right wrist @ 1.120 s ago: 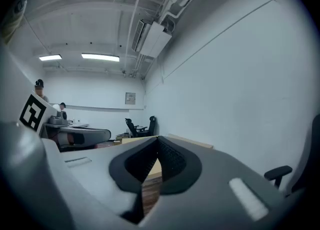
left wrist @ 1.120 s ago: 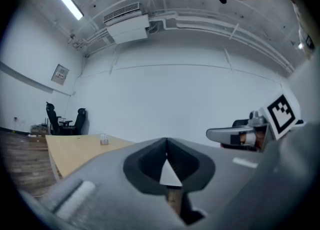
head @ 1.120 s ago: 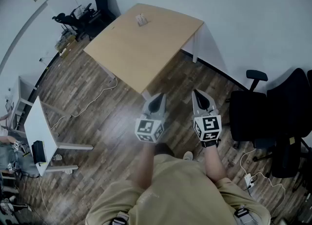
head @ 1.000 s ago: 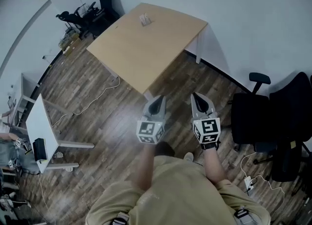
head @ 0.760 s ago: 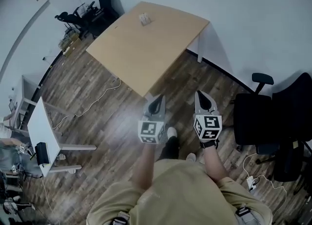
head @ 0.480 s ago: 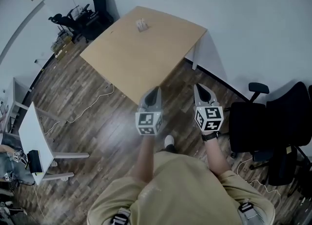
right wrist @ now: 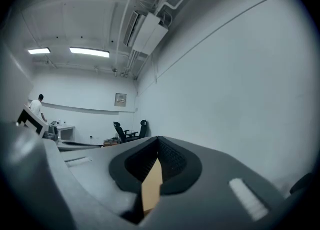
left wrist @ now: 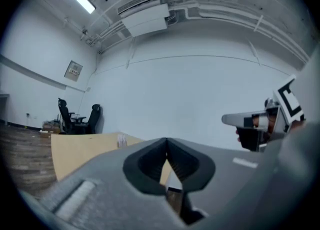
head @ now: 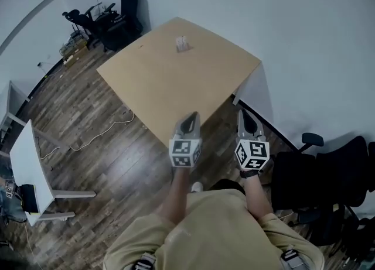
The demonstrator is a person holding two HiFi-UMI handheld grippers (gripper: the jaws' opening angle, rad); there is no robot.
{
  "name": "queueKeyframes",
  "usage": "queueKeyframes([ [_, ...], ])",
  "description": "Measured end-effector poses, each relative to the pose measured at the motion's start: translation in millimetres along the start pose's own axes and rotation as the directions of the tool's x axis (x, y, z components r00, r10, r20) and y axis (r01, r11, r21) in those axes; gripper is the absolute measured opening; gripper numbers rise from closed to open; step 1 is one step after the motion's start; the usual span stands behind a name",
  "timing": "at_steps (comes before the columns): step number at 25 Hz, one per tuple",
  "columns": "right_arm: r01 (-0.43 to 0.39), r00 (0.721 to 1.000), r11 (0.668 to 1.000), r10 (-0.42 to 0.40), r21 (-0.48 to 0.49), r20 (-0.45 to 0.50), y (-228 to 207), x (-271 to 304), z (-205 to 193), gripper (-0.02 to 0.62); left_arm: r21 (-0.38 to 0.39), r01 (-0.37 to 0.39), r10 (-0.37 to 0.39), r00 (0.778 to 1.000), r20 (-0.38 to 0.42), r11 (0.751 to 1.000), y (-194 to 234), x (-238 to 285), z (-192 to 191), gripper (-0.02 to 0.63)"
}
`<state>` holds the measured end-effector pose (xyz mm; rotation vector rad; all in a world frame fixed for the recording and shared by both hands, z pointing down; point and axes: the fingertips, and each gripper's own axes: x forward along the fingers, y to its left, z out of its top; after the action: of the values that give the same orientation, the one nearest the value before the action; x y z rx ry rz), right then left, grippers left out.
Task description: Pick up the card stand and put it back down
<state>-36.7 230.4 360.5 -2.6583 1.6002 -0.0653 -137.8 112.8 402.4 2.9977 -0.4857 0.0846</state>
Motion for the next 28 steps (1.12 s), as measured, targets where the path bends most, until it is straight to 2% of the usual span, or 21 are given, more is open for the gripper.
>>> queueKeyframes([
  [3, -0.047, 0.999, 0.999, 0.047, -0.007, -0.004, 10, 31, -7, 0.003, -0.041, -0.027, 0.026, 0.999, -0.034, 0.999, 18, 12, -18, 0.003],
  [8, -0.136, 0.986, 0.990, 0.138, 0.023, -0.091, 8, 87, -40, 0.003, -0.077, -0.065, 0.064, 0.998, -0.011, 0.995, 44, 46, -25, 0.001],
  [9, -0.180, 0.973, 0.983, 0.184, 0.043, -0.138, 10, 103, -53, 0.003, -0.070, -0.100, 0.100, 0.995, -0.009, 0.992, 55, 57, -25, -0.002],
  [11, -0.283, 0.920, 0.954, 0.299, 0.098, -0.254, 13, 138, -80, 0.003, -0.038, -0.179, 0.179, 0.984, -0.020, 0.983, 76, 86, -25, -0.002],
  [12, -0.306, 0.905, 0.945, 0.327, 0.116, -0.274, 9, 154, -86, 0.003, -0.017, -0.200, 0.199, 0.979, -0.032, 0.980, 81, 101, -25, -0.002],
  [15, -0.307, 0.931, 0.947, 0.320, 0.099, -0.174, -24, 195, -70, 0.003, 0.021, -0.206, 0.207, 0.978, -0.037, 0.978, 82, 150, -15, -0.002],
  [19, -0.384, 0.916, 0.920, 0.391, 0.084, -0.091, -59, 240, -39, 0.003, 0.055, -0.251, 0.250, 0.968, 0.023, 0.967, 77, 207, 10, -0.002],
  [23, -0.410, 0.901, 0.907, 0.419, 0.092, -0.115, -100, 271, -41, 0.002, 0.082, -0.270, 0.268, 0.963, 0.038, 0.959, 55, 254, 15, 0.000],
  [25, -0.422, 0.891, 0.903, 0.429, 0.078, -0.151, -113, 288, -57, 0.002, 0.079, -0.253, 0.254, 0.967, -0.002, 0.964, 50, 275, 1, 0.000],
  [28, -0.474, 0.851, 0.868, 0.494, 0.146, -0.178, -112, 306, -82, 0.003, 0.024, -0.192, 0.193, 0.978, -0.080, 0.981, 54, 296, -29, -0.002],
])
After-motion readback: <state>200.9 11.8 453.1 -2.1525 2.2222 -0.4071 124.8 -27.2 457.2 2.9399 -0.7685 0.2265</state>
